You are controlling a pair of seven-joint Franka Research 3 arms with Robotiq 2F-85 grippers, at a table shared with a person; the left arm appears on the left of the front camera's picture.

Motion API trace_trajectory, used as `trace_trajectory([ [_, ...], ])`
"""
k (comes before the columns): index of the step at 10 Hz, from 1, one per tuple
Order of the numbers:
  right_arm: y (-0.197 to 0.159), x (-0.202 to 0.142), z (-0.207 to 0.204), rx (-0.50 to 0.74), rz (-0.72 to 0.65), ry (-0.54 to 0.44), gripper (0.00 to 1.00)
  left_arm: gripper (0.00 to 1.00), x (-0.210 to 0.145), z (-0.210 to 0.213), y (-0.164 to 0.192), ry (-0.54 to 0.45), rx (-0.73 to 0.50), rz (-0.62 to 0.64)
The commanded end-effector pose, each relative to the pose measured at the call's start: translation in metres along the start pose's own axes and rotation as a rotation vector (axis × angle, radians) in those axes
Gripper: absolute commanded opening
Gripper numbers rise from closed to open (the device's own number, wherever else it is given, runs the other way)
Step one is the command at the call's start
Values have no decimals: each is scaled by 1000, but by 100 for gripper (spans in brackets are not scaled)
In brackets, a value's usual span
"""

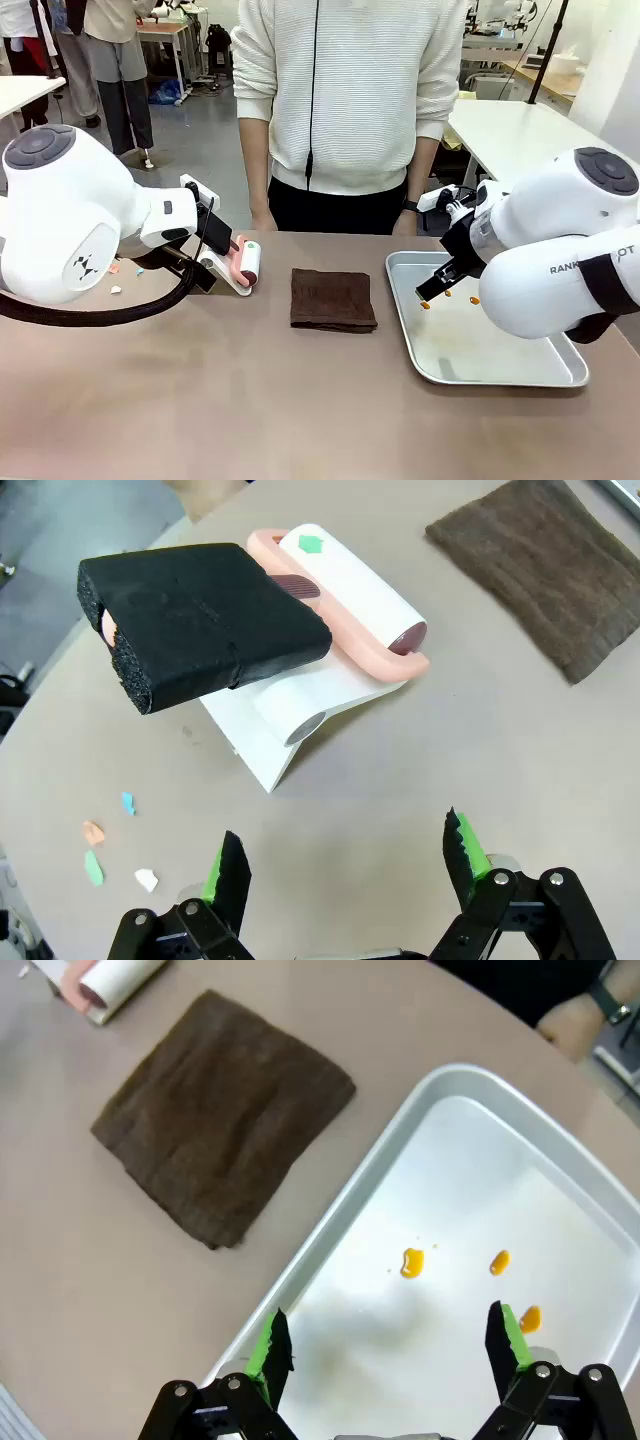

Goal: Clean the surface of the table.
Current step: Hold the Lint Roller with your left hand and the towel with your right hand.

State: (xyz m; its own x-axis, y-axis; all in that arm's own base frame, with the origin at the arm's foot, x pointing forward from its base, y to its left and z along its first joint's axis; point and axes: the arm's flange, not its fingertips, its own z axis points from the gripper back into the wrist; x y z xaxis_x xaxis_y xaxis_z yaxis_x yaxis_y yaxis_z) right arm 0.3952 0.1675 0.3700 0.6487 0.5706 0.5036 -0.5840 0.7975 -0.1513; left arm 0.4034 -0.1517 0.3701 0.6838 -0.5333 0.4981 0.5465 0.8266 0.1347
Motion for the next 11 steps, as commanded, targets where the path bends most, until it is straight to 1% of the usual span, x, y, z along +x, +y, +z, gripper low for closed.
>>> trace_trajectory([
  [1,0,0,0,0,0,0,100,100,0,0,0,0,0,0],
  [11,0,0,0,0,0,0,100,100,0,0,0,0,0,0],
])
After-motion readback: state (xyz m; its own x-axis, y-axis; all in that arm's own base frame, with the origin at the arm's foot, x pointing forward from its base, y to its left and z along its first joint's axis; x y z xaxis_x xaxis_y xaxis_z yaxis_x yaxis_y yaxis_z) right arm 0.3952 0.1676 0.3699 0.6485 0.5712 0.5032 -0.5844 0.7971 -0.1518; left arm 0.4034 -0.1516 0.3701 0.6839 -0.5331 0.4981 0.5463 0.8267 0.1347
